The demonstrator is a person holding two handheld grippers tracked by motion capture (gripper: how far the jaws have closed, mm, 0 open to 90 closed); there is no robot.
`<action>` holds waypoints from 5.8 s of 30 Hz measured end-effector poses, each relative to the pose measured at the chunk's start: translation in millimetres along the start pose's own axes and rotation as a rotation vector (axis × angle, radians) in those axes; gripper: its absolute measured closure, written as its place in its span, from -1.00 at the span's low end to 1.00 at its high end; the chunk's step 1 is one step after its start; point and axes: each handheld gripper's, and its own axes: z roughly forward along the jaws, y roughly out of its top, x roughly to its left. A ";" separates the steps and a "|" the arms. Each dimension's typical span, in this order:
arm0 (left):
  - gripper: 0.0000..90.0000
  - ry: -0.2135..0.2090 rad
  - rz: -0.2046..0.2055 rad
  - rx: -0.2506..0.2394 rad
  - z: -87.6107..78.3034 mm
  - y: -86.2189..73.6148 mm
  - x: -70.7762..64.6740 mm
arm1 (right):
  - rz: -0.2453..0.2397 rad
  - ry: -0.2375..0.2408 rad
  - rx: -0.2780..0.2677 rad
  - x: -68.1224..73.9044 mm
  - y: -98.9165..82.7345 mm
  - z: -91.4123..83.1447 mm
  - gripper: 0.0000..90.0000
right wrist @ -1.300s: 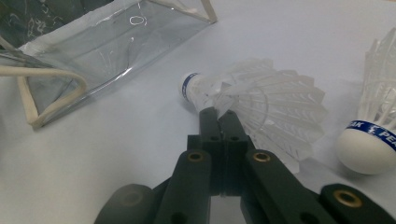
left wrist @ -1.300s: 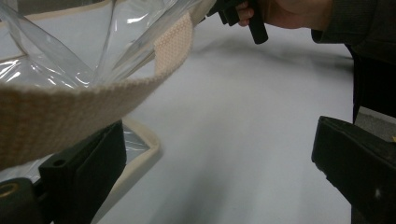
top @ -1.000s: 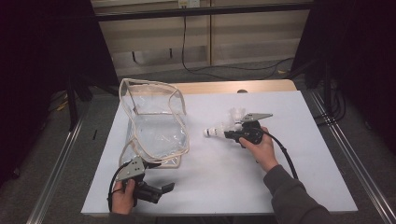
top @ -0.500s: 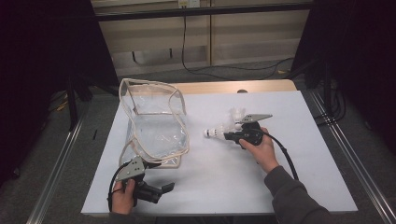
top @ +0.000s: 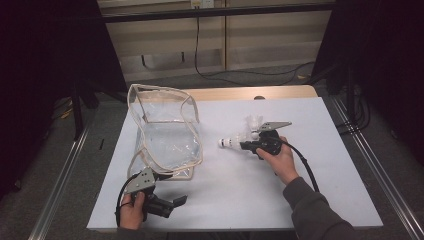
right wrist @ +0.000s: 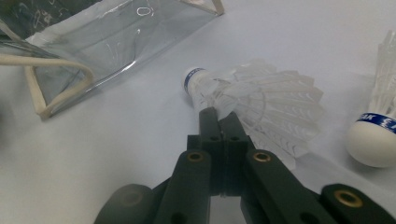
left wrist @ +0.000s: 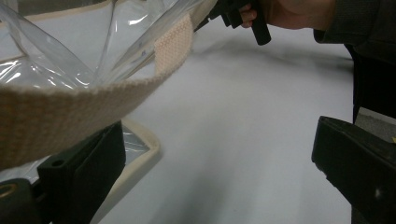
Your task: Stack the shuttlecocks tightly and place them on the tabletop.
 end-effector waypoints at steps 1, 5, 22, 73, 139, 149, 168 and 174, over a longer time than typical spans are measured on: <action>-0.94 0.000 0.000 0.000 0.0 0.0 0.0 | 0.001 0.000 -0.001 0.0 0.0 0.2 1.00; -0.94 0.000 0.000 0.000 0.0 0.1 0.1 | 0.004 0.001 -0.003 0.2 -0.3 1.6 1.00; -0.94 -0.002 -0.002 -0.001 0.4 -0.1 0.3 | 0.017 0.008 -0.001 -0.5 -1.1 4.2 1.00; -0.93 -0.003 -0.003 0.000 0.0 0.0 0.2 | -0.009 -0.085 -0.020 -2.7 -0.5 -2.1 0.47; -0.94 0.003 -0.002 0.002 0.2 0.3 -0.1 | 0.040 -0.211 -0.061 -18.1 8.2 -37.9 -0.74; -0.94 -0.002 -0.005 0.001 0.1 0.1 -0.8 | 0.033 -0.222 -0.066 -18.2 14.0 -37.4 -0.78; -0.94 -0.003 -0.001 0.001 0.0 -0.1 -0.8 | 0.038 -0.257 -0.056 -27.1 26.7 -32.6 -0.88; -0.93 -0.005 0.003 0.001 -0.4 -0.3 -0.1 | 0.032 -0.268 -0.050 -28.7 30.8 -29.2 -0.89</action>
